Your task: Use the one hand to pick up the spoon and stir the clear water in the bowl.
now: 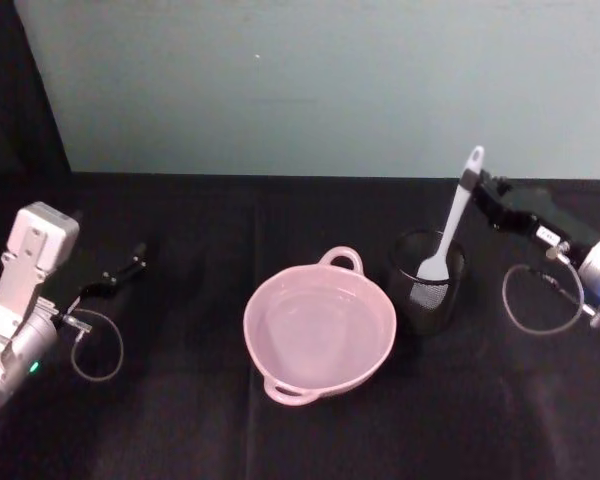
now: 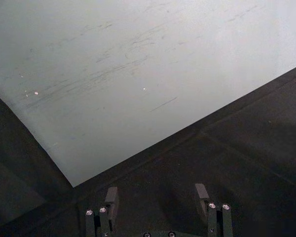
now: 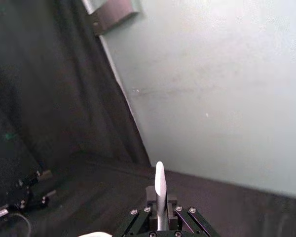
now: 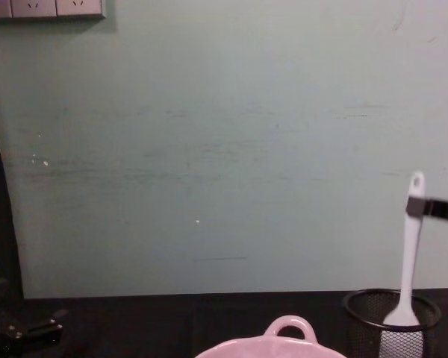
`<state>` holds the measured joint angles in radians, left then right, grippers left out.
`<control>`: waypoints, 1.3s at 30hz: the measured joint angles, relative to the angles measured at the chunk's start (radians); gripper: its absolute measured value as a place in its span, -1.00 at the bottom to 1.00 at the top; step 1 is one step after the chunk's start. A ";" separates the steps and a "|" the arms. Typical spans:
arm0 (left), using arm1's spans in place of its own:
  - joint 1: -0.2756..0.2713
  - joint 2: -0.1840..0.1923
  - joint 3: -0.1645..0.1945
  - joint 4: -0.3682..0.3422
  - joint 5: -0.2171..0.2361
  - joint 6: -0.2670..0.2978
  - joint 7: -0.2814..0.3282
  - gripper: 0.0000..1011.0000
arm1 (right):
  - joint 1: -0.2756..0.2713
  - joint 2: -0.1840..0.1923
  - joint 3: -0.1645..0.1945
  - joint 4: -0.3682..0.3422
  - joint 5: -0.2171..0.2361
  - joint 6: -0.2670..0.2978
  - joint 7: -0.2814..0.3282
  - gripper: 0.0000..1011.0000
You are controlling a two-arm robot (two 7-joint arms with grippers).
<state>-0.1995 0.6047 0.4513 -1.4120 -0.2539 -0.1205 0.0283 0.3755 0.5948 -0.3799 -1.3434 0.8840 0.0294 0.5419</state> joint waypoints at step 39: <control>0.000 0.000 0.000 0.000 0.000 0.000 0.000 0.99 | 0.013 0.072 0.060 -0.240 -0.114 0.031 -0.038 -0.78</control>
<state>-0.1996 0.6047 0.4514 -1.4120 -0.2539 -0.1205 0.0283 0.3886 0.6671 -0.3200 -1.5831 0.7699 0.0602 0.5042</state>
